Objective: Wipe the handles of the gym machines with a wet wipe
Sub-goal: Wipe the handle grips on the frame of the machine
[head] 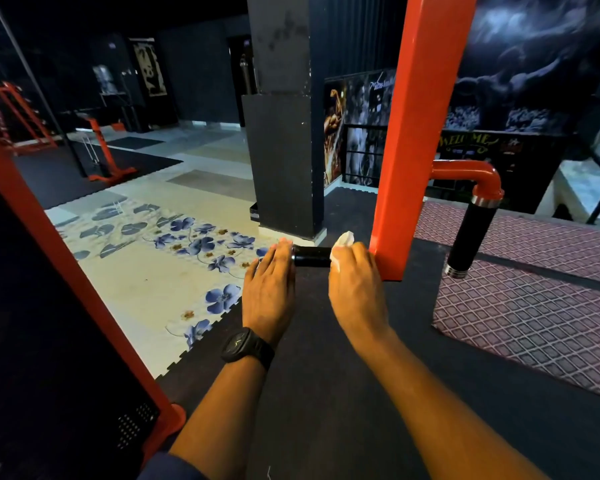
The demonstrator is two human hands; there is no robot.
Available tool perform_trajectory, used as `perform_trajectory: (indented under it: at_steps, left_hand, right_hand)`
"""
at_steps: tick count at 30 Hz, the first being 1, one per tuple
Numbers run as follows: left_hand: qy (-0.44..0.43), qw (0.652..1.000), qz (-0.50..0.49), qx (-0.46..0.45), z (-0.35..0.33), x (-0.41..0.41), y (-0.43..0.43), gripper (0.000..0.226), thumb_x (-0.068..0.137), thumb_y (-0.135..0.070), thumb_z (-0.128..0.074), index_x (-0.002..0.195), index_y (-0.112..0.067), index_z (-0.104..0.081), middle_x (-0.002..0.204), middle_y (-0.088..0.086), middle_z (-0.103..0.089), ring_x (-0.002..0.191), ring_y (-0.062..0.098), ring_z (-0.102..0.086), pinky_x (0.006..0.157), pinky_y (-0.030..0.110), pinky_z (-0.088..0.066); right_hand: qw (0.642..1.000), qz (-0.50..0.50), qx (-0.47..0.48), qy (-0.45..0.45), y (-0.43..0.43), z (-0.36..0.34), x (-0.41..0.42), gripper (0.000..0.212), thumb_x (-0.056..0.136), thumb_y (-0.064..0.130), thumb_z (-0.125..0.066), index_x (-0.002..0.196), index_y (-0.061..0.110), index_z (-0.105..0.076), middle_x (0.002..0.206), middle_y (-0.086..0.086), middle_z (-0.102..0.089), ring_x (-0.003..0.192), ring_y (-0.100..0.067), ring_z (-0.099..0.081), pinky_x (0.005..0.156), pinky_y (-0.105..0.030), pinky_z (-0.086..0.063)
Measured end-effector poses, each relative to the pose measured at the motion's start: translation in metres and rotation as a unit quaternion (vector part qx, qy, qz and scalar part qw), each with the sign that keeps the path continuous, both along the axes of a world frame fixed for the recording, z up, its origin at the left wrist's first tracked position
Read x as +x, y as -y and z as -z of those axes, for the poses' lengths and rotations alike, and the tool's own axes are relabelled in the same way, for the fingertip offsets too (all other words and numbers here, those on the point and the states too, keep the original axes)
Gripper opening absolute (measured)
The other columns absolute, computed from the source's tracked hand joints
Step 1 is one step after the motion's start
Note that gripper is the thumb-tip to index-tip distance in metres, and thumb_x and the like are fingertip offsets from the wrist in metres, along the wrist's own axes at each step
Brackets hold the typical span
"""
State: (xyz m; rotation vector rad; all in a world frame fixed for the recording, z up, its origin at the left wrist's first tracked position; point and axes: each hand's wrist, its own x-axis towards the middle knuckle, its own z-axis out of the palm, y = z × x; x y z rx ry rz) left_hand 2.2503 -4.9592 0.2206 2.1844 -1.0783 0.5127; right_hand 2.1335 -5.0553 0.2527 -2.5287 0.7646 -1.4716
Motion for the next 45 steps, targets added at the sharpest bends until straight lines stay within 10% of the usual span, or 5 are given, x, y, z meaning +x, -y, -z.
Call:
perform_trajectory:
  at_steps: [4, 9, 22, 33, 45]
  left_hand:
    - [-0.011, 1.000, -0.001, 0.008, -0.001, 0.000, 0.000, 0.045, 0.108, -0.021, -0.040, 0.152, -0.014, -0.038, 0.157, 0.008, -0.039, 0.146, 0.024, -0.036, 0.120, 0.048, -0.026]
    - [-0.013, 1.000, -0.004, 0.005, -0.002, -0.001, 0.001, 0.044, 0.109, -0.022, -0.038, 0.152, -0.014, -0.038, 0.157, 0.008, -0.040, 0.146, 0.023, -0.036, 0.120, 0.046, -0.026]
    - [-0.012, 1.000, 0.003, -0.008, 0.001, 0.000, 0.002, 0.045, 0.107, -0.018, -0.042, 0.152, -0.013, -0.039, 0.154, 0.008, -0.044, 0.142, 0.023, -0.042, 0.118, 0.047, -0.030]
    - [0.012, 0.999, 0.029, -0.024, 0.007, 0.007, -0.002, 0.047, 0.105, -0.023, -0.044, 0.151, -0.016, -0.042, 0.154, 0.002, -0.045, 0.144, 0.019, -0.040, 0.114, 0.047, -0.038]
    - [0.014, 0.999, 0.010, -0.031, 0.006, 0.000, -0.002, 0.046, 0.104, -0.020, -0.040, 0.149, -0.012, -0.044, 0.152, 0.009, -0.047, 0.141, 0.024, -0.044, 0.112, 0.049, -0.039]
  right_hand:
    - [0.969, 0.023, 0.168, 0.181, -0.013, 0.026, 0.005, 0.010, 0.085, 0.007, -0.075, 0.086, 0.010, -0.066, 0.086, -0.004, -0.066, 0.087, -0.020, -0.053, 0.074, -0.035, -0.048]
    - [0.793, 0.015, 0.477, 0.378, -0.034, 0.020, 0.022, 0.009, 0.087, 0.007, -0.072, 0.088, 0.010, -0.063, 0.087, -0.001, -0.069, 0.080, -0.015, -0.065, 0.063, -0.008, -0.044]
    - [0.604, -0.051, 0.646, 0.463, -0.043, 0.007, 0.040, 0.022, 0.090, 0.002, -0.068, 0.104, 0.013, -0.055, 0.090, -0.002, -0.063, 0.075, -0.007, -0.060, 0.058, -0.012, -0.045]
    - [0.986, -0.059, 0.136, 0.074, -0.044, -0.004, 0.031, 0.022, 0.094, 0.015, -0.058, 0.111, 0.009, -0.072, 0.105, -0.002, -0.059, 0.092, 0.003, -0.043, 0.075, -0.006, -0.036]
    - [0.980, -0.008, -0.034, -0.194, -0.026, -0.035, 0.023, 0.027, 0.092, 0.007, -0.064, 0.118, 0.010, -0.063, 0.117, -0.012, -0.053, 0.106, -0.026, -0.049, 0.083, -0.032, -0.048]
